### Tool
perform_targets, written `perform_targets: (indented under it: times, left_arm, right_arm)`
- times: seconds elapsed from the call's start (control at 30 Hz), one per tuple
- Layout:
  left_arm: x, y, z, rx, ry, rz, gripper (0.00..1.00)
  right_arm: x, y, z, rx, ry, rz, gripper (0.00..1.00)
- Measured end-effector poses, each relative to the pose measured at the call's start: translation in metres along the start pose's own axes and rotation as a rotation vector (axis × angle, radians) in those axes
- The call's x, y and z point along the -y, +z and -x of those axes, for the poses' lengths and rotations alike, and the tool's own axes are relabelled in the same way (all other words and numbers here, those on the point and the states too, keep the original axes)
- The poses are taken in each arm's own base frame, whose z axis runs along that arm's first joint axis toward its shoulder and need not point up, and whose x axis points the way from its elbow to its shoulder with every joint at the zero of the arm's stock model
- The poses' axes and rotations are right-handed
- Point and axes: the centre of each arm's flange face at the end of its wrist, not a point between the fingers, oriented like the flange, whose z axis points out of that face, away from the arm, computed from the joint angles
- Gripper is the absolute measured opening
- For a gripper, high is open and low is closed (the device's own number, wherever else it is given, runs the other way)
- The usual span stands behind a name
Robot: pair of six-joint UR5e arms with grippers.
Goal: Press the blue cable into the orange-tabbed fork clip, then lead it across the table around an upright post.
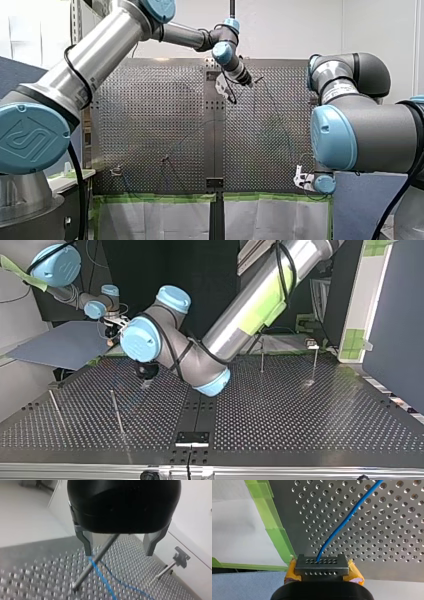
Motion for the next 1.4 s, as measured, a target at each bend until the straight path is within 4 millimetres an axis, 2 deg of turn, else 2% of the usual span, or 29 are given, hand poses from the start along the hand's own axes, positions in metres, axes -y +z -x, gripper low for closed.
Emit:
perform_targets:
  times: [0.27,0.37,0.53,0.8,1.17,1.4]
  left_arm:
    - [0.038,-0.036,0.018,0.027,0.066,-0.064,0.99]
    - [0.043,-0.041,0.025,0.04,0.096,-0.072,0.99]
    - [0.043,-0.042,0.029,0.052,0.141,-0.071,0.99]
    - [0.044,-0.04,0.024,0.052,0.222,-0.069,0.99]
    - [0.055,-0.038,0.018,0.064,0.315,-0.137,0.99]
    - [0.049,-0.034,0.019,0.081,0.38,-0.113,0.99]
  right_arm:
    - [-0.001,0.0,0.0,0.0,0.001,0.001,0.0]
    - [0.0,0.0,0.001,0.001,0.001,0.001,0.0]
    - [0.0,0.0,0.001,0.0,0.002,0.0,0.0]
    - [0.001,0.0,0.001,0.002,0.001,-0.001,0.0]
    - [0.001,0.0,0.001,0.002,0.003,-0.001,0.0]
    - [0.001,0.0,0.001,-0.001,0.004,-0.002,0.0]
